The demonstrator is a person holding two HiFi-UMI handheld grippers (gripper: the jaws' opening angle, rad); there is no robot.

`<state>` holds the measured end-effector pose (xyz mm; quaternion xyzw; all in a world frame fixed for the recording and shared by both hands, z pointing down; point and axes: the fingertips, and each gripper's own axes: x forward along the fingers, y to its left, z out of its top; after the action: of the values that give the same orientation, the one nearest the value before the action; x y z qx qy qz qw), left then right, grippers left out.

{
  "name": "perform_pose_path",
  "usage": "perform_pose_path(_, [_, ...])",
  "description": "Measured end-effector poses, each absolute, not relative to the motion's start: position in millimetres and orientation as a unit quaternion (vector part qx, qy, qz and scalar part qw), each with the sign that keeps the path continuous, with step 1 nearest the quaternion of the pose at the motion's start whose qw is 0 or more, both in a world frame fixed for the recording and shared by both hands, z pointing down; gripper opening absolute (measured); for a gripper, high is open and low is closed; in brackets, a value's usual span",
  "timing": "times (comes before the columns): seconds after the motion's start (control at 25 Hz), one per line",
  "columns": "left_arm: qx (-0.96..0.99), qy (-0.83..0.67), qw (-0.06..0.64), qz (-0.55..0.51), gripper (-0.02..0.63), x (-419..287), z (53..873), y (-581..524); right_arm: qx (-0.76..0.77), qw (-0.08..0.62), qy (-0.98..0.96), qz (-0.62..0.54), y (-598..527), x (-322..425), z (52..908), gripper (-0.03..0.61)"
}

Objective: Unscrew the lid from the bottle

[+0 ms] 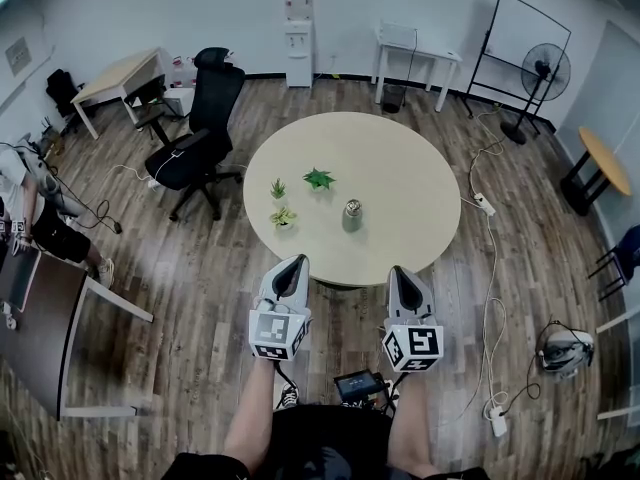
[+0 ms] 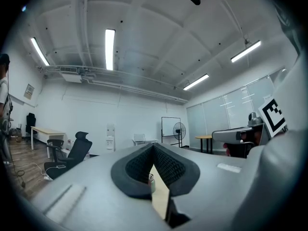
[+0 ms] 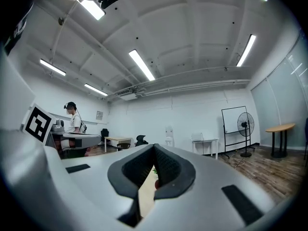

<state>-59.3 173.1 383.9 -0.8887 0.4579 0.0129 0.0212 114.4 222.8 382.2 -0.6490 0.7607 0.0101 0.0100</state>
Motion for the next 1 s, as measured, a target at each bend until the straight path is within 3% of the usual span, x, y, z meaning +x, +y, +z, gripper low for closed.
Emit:
perform_pose_path(0.56, [-0.883, 0.468, 0.02, 0.006, 0.0, -2.9, 384.4, 138.2, -0.634, 0.053, 0.771, 0.016, 181.6, 190.2, 372.2, 0.003])
perform_pose_path(1.0, [-0.897, 0.44, 0.033, 0.018, 0.0, 12.7, 388.0, 4.6, -0.646, 0.029, 0.763, 0.022, 48.1, 188.6, 388.4, 0.003])
